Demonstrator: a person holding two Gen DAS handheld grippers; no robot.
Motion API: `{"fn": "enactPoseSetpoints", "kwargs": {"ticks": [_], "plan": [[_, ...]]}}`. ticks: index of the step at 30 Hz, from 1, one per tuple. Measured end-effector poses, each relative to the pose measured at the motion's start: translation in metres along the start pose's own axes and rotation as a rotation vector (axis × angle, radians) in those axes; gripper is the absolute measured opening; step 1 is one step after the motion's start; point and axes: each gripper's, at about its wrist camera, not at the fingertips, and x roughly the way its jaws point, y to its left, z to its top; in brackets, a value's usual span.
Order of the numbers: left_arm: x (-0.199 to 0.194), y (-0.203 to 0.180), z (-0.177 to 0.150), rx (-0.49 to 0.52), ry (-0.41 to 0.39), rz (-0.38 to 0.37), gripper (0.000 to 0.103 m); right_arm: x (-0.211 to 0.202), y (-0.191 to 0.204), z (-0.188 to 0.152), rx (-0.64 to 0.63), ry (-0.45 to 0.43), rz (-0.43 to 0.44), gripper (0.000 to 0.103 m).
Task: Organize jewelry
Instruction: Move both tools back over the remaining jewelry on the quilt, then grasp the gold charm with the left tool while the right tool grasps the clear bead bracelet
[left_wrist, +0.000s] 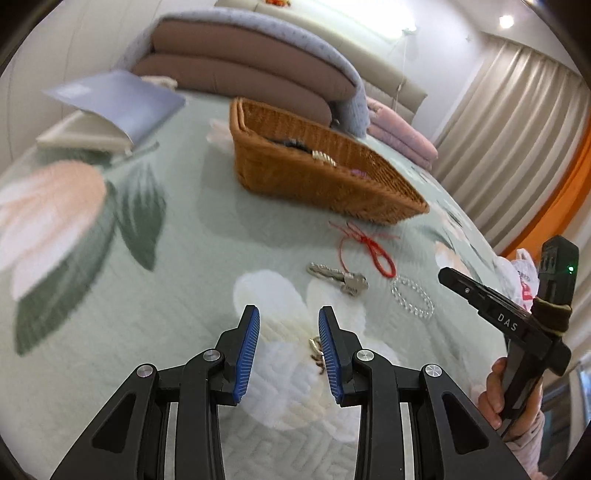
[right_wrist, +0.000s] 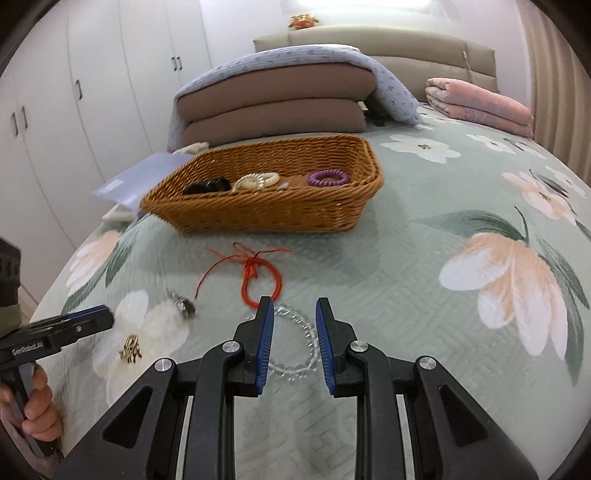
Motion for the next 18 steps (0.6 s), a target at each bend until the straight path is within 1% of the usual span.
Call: {"fn": "enactPoseSetpoints", "kwargs": {"ticks": [4,7,8,11,15,18], "plan": [[0.003,-0.011,-0.003,0.049,0.025,-0.006,0.034,0.007,0.003,-0.003,-0.013,0.027,0.003,0.026],[0.009,-0.021,-0.009,0.095,0.065,-0.010,0.034,0.010,0.000,-0.003,0.001,0.037,-0.002,0.026],[0.012,-0.024,-0.012,0.115,0.074,0.003,0.034,0.011,-0.001,-0.002,0.007,0.040,-0.001,0.026],[0.015,-0.036,-0.017,0.181,0.065,0.066,0.034,0.014,-0.005,-0.001,0.028,0.053,0.000,0.026],[0.017,-0.045,-0.022,0.241,0.067,0.102,0.034,0.017,-0.010,-0.001,0.047,0.069,0.013,0.026],[0.018,-0.051,-0.025,0.284,0.076,0.123,0.038,0.025,-0.013,-0.002,0.067,0.102,0.040,0.026]]}}
